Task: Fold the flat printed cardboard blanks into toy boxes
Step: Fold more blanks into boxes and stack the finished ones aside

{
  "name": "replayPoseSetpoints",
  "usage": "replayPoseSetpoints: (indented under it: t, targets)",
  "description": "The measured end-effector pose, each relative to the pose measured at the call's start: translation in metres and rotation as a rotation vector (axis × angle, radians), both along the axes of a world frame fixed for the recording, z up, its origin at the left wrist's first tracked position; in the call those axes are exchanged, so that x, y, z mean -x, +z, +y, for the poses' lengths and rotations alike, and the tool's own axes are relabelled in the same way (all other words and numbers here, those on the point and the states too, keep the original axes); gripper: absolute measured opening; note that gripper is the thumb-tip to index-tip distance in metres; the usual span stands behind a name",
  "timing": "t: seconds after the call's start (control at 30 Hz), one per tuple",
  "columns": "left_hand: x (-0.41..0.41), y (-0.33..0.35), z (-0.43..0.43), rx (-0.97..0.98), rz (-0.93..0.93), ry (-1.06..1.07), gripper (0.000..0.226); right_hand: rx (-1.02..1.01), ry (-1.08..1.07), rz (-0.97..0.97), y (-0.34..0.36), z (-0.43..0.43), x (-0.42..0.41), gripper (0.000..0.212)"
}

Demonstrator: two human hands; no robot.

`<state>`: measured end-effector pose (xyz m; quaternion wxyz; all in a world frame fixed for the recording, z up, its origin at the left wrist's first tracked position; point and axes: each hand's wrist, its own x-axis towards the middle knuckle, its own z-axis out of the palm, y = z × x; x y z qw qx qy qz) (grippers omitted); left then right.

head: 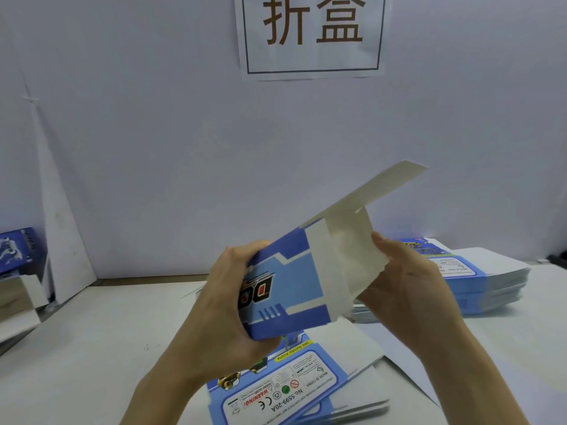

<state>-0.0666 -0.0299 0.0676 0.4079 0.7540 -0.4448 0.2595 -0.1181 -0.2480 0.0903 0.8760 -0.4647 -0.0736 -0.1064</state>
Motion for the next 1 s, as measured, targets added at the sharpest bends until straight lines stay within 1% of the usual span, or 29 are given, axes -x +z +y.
replayPoseSetpoints:
  t: [0.07,0.1,0.13,0.17,0.23,0.27,0.3,0.37,0.43,0.5,0.57,0.6,0.67,0.7,0.77,0.87,0.9,0.93,0.97,1.0]
  targets:
    - [0.0,-0.001,0.001,0.015,0.011,0.003,0.087,0.099,0.012,-0.003,-0.001,-0.001,0.0,0.033]
    - [-0.001,-0.001,0.001,0.022,0.014,0.01,0.089,0.175,-0.021,-0.004,-0.002,0.0,-0.001,0.029]
    - [-0.001,-0.001,0.0,0.025,0.014,0.024,0.091,0.247,-0.082,-0.005,-0.006,0.0,-0.003,0.023]
    - [-0.001,-0.001,0.0,0.022,0.012,0.042,0.092,0.294,-0.164,0.007,-0.006,0.004,-0.003,0.023]
    - [-0.002,-0.002,0.001,0.008,0.026,0.072,0.092,0.357,-0.276,0.039,-0.007,0.007,-0.004,0.039]
    - [-0.002,-0.002,0.002,0.003,0.041,0.082,0.091,0.393,-0.297,0.036,-0.008,0.007,-0.005,0.04]
    - [-0.003,-0.002,0.003,0.0,0.05,0.091,0.092,0.417,-0.303,0.033,-0.006,0.009,-0.003,0.034]
    - [-0.004,-0.001,0.006,-0.003,0.045,0.104,0.093,0.441,-0.26,0.007,-0.003,0.008,0.0,0.013]
    - [-0.004,0.001,0.006,-0.003,0.023,0.111,0.094,0.481,-0.267,-0.01,-0.002,0.006,0.002,0.026]
    - [-0.003,0.002,0.005,0.007,0.009,0.119,0.092,0.538,-0.376,-0.049,-0.001,0.007,0.002,0.011]
    - [-0.002,0.004,0.004,0.021,-0.024,0.134,0.09,0.611,-0.497,-0.077,-0.003,0.009,0.001,0.026]
    - [-0.002,0.004,0.004,0.028,-0.045,0.139,0.091,0.605,-0.511,-0.097,-0.004,0.009,0.0,0.024]
    - [-0.002,0.005,0.006,0.038,-0.064,0.132,0.091,0.546,-0.462,-0.107,-0.002,0.009,0.002,0.009]
    - [-0.002,0.006,0.007,0.041,-0.061,0.123,0.092,0.525,-0.423,-0.1,-0.001,0.009,0.003,0.017]
    - [-0.002,0.007,0.008,0.029,-0.077,0.115,0.092,0.566,-0.336,-0.079,0.002,0.005,0.005,0.035]
    - [-0.001,0.007,0.007,-0.021,-0.117,0.106,0.091,0.634,-0.243,0.074,0.0,0.001,0.005,0.049]
    - [-0.001,0.006,0.007,-0.028,-0.114,0.106,0.091,0.647,-0.24,0.129,-0.001,0.001,0.004,0.045]
    - [-0.001,0.005,0.008,-0.029,-0.103,0.109,0.091,0.666,-0.264,0.161,-0.003,0.001,0.002,0.037]
    - [-0.002,0.005,0.008,-0.03,-0.089,0.116,0.091,0.687,-0.289,0.173,-0.004,0.002,0.001,0.031]
    - [-0.002,0.004,0.008,-0.029,-0.074,0.123,0.091,0.689,-0.305,0.166,-0.004,0.002,0.001,0.03]
